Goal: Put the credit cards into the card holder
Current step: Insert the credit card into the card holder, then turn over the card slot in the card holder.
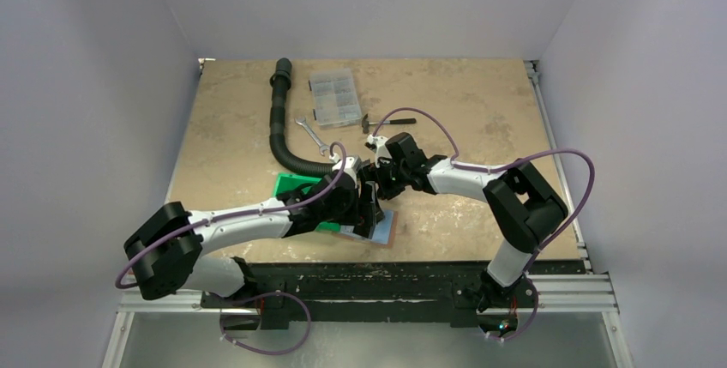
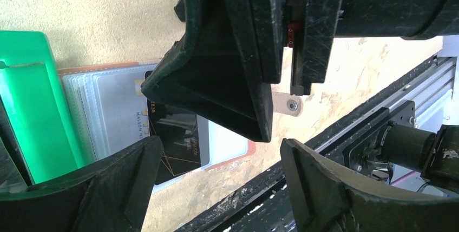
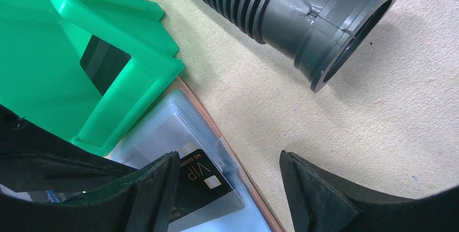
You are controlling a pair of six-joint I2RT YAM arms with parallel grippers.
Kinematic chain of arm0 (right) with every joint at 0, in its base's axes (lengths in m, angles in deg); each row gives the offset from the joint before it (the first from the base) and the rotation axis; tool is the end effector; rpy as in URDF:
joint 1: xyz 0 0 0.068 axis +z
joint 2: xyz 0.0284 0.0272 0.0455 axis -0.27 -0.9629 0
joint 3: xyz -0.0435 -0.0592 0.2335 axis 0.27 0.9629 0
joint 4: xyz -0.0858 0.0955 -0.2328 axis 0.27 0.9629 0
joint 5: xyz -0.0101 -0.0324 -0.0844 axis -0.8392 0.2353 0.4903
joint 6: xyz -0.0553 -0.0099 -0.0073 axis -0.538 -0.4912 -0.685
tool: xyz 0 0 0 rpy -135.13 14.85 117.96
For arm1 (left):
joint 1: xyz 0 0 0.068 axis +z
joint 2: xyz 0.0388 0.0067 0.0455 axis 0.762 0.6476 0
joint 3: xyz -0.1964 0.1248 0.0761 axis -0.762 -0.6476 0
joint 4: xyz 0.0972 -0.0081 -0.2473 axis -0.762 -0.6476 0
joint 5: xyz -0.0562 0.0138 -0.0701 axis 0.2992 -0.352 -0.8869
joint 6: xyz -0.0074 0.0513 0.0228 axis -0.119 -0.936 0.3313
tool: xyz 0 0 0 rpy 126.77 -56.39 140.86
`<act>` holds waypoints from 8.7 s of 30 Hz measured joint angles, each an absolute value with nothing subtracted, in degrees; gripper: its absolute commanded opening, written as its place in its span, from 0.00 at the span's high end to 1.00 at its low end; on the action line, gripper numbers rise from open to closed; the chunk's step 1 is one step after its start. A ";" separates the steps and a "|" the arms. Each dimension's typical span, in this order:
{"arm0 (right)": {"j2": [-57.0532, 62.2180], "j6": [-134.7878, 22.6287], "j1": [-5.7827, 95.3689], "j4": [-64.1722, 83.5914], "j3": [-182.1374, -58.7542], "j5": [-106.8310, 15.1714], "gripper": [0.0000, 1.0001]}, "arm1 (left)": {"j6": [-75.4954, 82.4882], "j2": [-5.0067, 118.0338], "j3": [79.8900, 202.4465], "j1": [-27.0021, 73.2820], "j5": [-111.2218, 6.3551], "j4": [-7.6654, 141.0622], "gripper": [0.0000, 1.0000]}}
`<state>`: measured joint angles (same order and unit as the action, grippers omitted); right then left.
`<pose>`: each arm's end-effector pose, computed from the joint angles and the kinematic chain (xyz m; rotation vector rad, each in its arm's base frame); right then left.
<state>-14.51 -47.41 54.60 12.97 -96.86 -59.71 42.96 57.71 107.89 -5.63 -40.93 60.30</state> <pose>0.2561 0.2256 0.1227 -0.6923 2.4656 0.8573 0.1637 -0.2323 0.1608 0.0599 2.4674 -0.8374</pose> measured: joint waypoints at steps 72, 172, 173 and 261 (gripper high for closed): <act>0.18 -30.29 51.00 14.57 -80.41 -58.68 0.50 | 37.63 68.09 111.65 -8.75 -42.63 64.10 0.13; 8.60 -26.88 51.35 17.21 -76.10 -59.14 0.64 | 37.28 66.86 114.04 -11.09 -37.49 55.91 0.91; 8.60 -26.84 51.35 17.19 -76.10 -59.31 0.61 | 37.28 67.39 113.77 -11.05 -37.08 55.84 0.92; -1.15 -11.56 53.31 -10.28 -71.03 -72.38 0.61 | 39.36 66.82 108.83 -10.74 -33.23 58.18 1.00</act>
<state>-1.15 -11.56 53.31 -10.28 -71.03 -72.38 39.36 66.82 108.83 -10.74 -33.23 58.18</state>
